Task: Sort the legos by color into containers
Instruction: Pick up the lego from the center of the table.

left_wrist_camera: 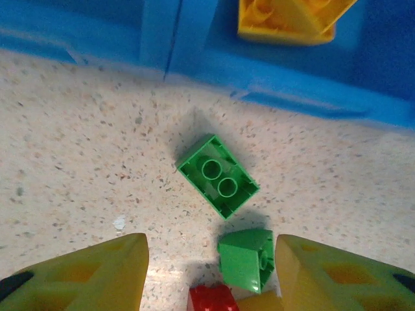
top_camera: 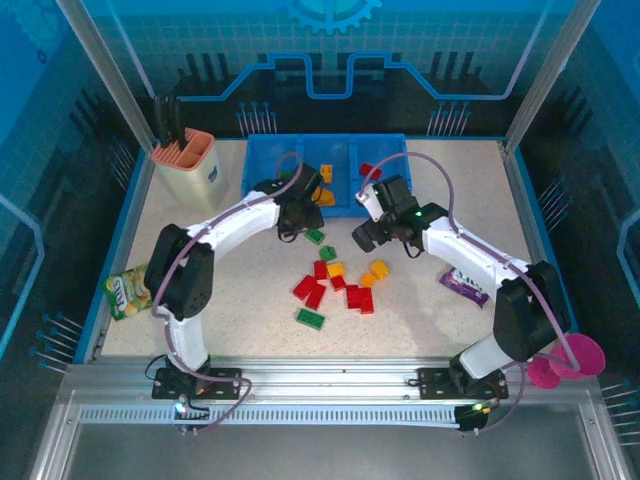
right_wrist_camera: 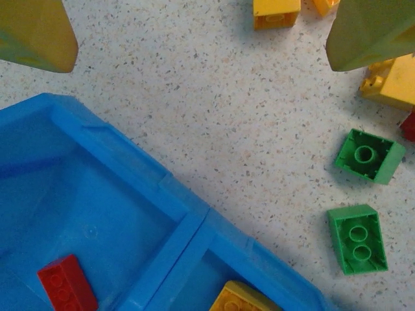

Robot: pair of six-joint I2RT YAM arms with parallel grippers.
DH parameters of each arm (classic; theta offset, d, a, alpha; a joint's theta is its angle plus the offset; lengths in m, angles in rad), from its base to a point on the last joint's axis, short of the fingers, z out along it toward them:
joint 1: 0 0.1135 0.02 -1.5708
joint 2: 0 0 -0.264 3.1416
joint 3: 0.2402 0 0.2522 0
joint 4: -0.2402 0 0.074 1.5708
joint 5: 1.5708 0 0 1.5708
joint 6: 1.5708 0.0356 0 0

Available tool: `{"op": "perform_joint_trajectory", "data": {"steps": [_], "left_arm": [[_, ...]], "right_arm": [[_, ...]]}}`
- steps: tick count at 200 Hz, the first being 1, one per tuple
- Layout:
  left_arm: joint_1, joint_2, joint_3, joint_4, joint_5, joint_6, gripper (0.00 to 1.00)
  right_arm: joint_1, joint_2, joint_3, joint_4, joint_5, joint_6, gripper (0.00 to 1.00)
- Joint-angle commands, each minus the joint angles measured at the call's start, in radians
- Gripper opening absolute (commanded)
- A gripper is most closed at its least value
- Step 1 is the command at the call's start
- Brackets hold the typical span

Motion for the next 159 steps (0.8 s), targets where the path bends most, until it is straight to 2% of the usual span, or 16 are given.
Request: {"op": "perform_joint_trajectory", "data": {"steps": [1,102,159], "left_arm": [[-0.025,0.049,0.031,-0.004,0.011,-0.071,0.56],[-0.053,0.166,0.083,-0.006,-0.021,-0.185,0.62],[-0.054,0.200,0.110,0.005,-0.033,-0.193,0.67]], "right_arm": [[-0.022,-0.028,-0.002,0.032,-0.027,-0.023,0.99],[-0.071,-0.007,-0.037,0.084,-0.085,-0.030,0.99],[-0.096,0.002,-0.050,0.103,-0.141,-0.020,0.99]]}}
